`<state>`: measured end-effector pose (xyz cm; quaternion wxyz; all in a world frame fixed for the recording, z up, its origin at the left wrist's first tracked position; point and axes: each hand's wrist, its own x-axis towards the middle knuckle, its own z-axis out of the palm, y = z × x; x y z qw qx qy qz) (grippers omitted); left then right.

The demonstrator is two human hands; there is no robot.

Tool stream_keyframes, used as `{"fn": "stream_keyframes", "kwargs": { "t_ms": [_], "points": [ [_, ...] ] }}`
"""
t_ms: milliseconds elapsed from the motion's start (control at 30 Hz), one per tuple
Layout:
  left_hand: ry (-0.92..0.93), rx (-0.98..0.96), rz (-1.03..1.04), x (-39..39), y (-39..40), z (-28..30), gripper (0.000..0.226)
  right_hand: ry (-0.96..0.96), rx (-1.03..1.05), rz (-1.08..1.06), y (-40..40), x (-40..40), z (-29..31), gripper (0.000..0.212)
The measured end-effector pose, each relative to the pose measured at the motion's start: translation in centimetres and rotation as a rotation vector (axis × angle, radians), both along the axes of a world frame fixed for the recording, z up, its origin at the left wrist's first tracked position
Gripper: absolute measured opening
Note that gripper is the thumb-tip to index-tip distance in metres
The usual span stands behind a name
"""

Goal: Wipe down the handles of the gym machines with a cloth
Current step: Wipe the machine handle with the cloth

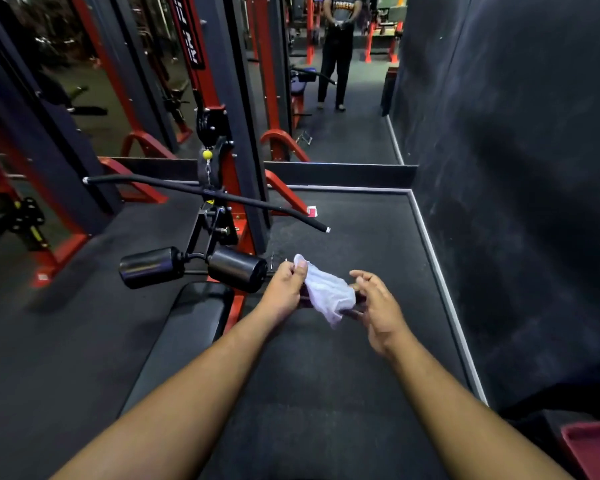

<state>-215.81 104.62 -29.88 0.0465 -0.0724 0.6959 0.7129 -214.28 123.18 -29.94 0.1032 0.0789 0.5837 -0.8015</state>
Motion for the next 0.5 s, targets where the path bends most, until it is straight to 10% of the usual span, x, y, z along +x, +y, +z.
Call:
{"fn": "stream_keyframes", "kwargs": {
  "t_ms": [133, 300, 500],
  "points": [
    [0.146, -0.168, -0.023, -0.8, 2.3, 0.2, 0.023, -0.052, 0.366, 0.335, 1.2, -1.5, 0.5, 0.040],
    [0.165, -0.169, 0.057, -1.8, 3.8, 0.8, 0.024, 0.034, 0.292, 0.372, 2.0, -2.5, 0.2, 0.013],
    [-0.355, -0.106, -0.320, -1.7, 3.7, -0.4, 0.074, 0.086, 0.200, 0.239, 2.4, -4.3, 0.9, 0.005]
  ]
}}
